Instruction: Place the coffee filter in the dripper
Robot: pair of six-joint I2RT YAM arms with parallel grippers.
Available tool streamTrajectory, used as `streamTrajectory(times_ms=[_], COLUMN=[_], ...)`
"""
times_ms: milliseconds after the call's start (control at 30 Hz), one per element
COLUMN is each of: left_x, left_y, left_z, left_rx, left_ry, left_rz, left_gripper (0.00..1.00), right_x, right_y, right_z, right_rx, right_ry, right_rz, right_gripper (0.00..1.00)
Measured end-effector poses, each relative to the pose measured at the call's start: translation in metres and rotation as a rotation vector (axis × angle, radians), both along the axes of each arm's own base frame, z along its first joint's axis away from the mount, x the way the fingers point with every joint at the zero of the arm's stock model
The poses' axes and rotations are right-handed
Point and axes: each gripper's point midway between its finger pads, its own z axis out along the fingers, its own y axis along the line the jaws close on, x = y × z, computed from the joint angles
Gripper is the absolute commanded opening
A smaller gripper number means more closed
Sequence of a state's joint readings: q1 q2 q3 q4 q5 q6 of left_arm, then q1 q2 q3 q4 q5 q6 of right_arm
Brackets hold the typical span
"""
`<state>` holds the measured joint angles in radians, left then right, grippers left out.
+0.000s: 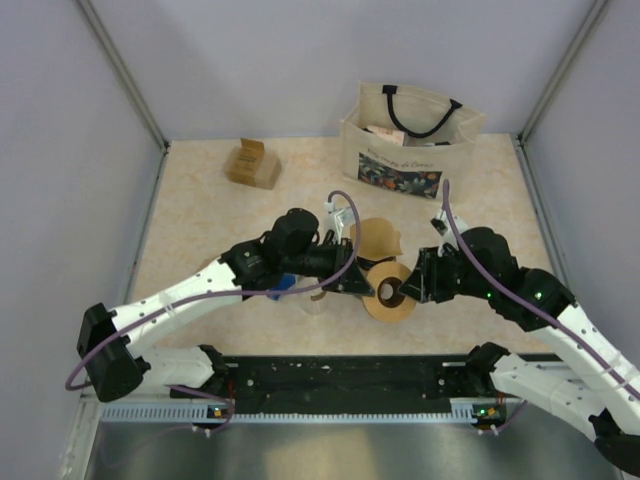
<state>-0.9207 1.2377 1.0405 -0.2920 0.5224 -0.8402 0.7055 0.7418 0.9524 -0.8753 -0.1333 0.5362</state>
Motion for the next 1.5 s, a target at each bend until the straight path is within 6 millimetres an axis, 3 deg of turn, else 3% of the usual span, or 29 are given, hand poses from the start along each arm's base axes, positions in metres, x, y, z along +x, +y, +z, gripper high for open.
streamTrajectory(times_ms=[100,233,400,633,800,933,1133,1500], left_x=[0.0,0.001,0.003,-0.008,-0.017,-0.017,-0.006,0.04], left_y=[-0.001,0.0,0.005,0.034,0.067,0.09,0.121,0.157], left_z=[0.003,0.004,0.003,-0.001,0.0,0.006,0.003,-0.016], left_rx=[-0.006,-0.008,0.005,0.016,0.045,0.058,0.092,0.129], left_ry=[-0.011,-0.023,-0.053,-0.097,-0.127,-0.156,-0.165,-0.094], left_rz=[-0.005,-0.004,0.022,0.068,0.132,0.216,0.383,0.801], left_gripper=[0.0,0.0,0.0,0.0,0.0,0.0,0.0,0.0], right_x=[0.0,0.001,0.001,-0.005,0.0,0.003,0.011,0.028], right_y=[0.0,0.0,-0.003,-0.015,-0.02,-0.024,-0.034,-0.068], right_z=[0.001,0.002,0.018,0.04,0.04,0.04,0.038,0.042], right_rx=[-0.001,0.001,0.048,0.101,0.08,0.061,0.026,-0.044], right_ry=[-0.009,-0.026,-0.095,-0.197,-0.229,-0.244,-0.261,-0.335], right_rz=[0.011,0.013,0.004,-0.018,-0.037,-0.056,-0.117,-0.303], right_gripper=[0.27,0.64,0.87,0.9,0.92,0.99,0.99,0.99])
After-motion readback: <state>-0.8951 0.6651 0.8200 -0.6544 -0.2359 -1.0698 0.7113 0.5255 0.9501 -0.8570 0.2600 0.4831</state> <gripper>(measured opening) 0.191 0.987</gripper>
